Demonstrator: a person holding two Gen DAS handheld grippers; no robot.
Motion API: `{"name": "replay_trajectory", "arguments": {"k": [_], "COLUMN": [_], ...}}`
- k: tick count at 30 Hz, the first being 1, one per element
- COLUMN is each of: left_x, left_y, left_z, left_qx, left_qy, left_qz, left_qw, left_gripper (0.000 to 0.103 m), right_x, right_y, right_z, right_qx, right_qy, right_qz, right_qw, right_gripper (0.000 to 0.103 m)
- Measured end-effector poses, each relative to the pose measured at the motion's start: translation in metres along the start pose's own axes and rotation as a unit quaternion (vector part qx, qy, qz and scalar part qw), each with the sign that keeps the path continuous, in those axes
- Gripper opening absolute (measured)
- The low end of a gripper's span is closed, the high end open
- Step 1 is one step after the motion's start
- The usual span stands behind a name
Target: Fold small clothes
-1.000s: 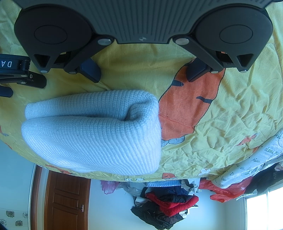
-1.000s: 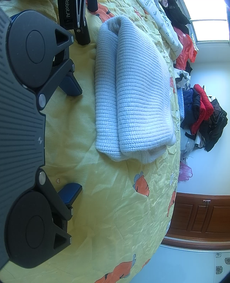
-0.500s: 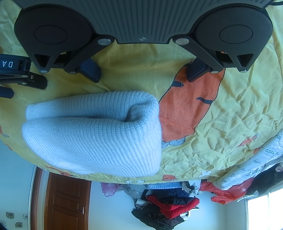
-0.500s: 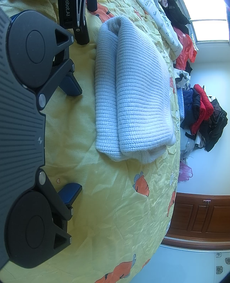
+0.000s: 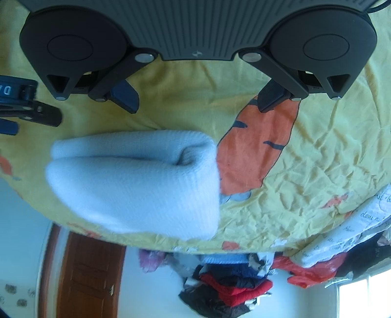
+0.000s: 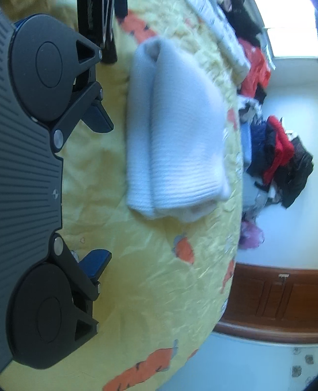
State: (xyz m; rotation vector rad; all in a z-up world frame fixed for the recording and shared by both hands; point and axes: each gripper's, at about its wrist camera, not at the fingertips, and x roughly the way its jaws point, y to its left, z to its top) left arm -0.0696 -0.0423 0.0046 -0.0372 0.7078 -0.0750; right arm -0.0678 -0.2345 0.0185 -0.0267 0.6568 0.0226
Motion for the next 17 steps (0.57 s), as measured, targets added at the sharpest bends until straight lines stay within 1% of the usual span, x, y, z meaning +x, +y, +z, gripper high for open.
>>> {"name": "replay_trajectory", "arguments": {"k": [2, 3, 5, 8, 11, 13, 14, 15, 17], "left_x": [-0.011, -0.016, -0.026, -0.035, -0.044, -0.049, -0.05, -0.05, -0.052], "left_y": [-0.003, -0.006, -0.009, -0.006, -0.004, -0.005, -0.005, -0.005, -0.007], "left_z": [-0.001, -0.003, -0.006, -0.005, -0.003, -0.003, -0.003, -0.002, -0.002], "left_qx": [0.004, 0.008, 0.012, -0.009, -0.023, -0.02, -0.021, -0.022, -0.012], "left_qy": [-0.012, -0.021, -0.038, -0.041, -0.049, -0.053, -0.048, -0.044, -0.05], "left_qz": [-0.01, -0.01, 0.003, -0.005, -0.013, -0.012, -0.014, -0.017, -0.013], "left_qw": [0.9999, 0.9997, 0.9992, 0.9991, 0.9985, 0.9983, 0.9985, 0.9987, 0.9986], "left_gripper": [0.103, 0.103, 0.103, 0.103, 0.103, 0.103, 0.103, 0.103, 0.103], "right_x": [-0.01, -0.013, -0.017, -0.018, -0.021, -0.023, -0.024, -0.023, -0.021], "right_y": [0.001, 0.001, 0.003, 0.006, 0.009, 0.008, 0.009, 0.006, 0.004], "right_z": [0.003, 0.003, 0.003, 0.003, 0.003, 0.003, 0.003, 0.005, 0.006], "right_qx": [0.004, 0.007, 0.008, 0.004, 0.002, 0.0, -0.001, -0.002, 0.005], "right_qy": [-0.001, -0.002, 0.0, 0.01, 0.007, 0.0, -0.003, -0.003, 0.003], "right_qz": [0.008, 0.012, 0.017, 0.013, 0.0, -0.011, -0.019, -0.025, -0.038], "right_qw": [1.0, 1.0, 1.0, 1.0, 1.0, 1.0, 1.0, 1.0, 0.999], "right_gripper": [0.103, 0.103, 0.103, 0.103, 0.103, 0.103, 0.103, 0.103, 0.103]}}
